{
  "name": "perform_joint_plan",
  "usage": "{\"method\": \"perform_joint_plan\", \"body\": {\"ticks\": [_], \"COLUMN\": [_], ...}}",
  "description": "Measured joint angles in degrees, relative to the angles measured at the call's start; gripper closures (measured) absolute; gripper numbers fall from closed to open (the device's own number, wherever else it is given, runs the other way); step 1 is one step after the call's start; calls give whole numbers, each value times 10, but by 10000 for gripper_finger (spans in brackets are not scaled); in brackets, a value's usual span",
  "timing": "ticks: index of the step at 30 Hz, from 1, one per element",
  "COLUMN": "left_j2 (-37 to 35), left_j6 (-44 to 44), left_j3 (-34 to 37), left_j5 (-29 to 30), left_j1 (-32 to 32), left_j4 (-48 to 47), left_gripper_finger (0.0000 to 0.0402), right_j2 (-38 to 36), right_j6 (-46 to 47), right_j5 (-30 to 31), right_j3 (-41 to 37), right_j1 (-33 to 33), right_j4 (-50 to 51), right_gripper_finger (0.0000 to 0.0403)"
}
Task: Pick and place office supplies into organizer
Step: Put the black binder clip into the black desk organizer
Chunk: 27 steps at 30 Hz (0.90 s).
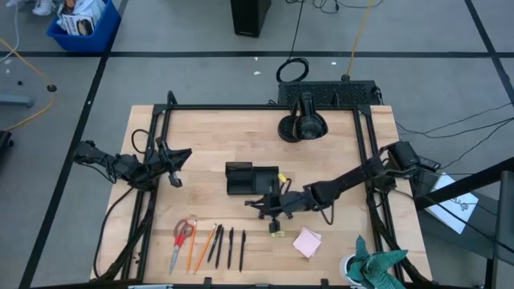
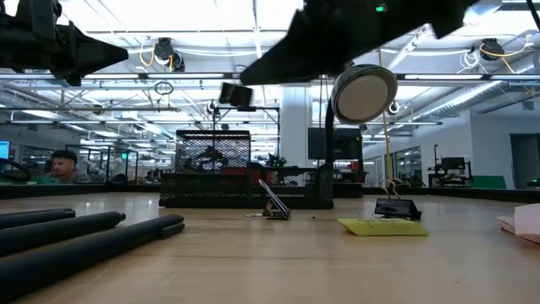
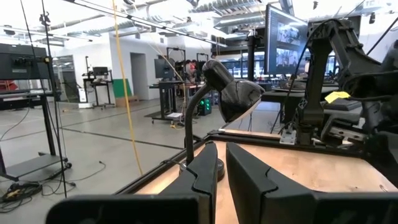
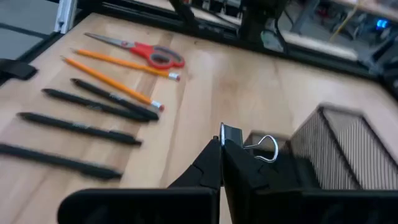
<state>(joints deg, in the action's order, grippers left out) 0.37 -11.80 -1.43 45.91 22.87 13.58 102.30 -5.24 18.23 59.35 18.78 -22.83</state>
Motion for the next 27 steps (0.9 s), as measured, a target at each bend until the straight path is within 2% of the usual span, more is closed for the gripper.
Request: {"method": "perform_joint_plan", "body": {"ticks": [14, 18, 27], "left_j2": [0, 0, 0], "left_j6": [-6, -6, -16], "left_j3": [0, 0, 0], "left_j5": [6, 6, 6], "left_j1": [0, 0, 0], "left_j4": [0, 0, 0], "left_gripper_finger": [360, 360, 360], "right_j2": [83, 112, 129], "right_j6": [-89, -124, -129], "right_j5": [-1, 40, 73], "right_j3": [16, 16, 16], "right_j1": [-57, -57, -70], "right_j4": [-86, -114, -113], "right_gripper_finger": [402, 403, 403]}}
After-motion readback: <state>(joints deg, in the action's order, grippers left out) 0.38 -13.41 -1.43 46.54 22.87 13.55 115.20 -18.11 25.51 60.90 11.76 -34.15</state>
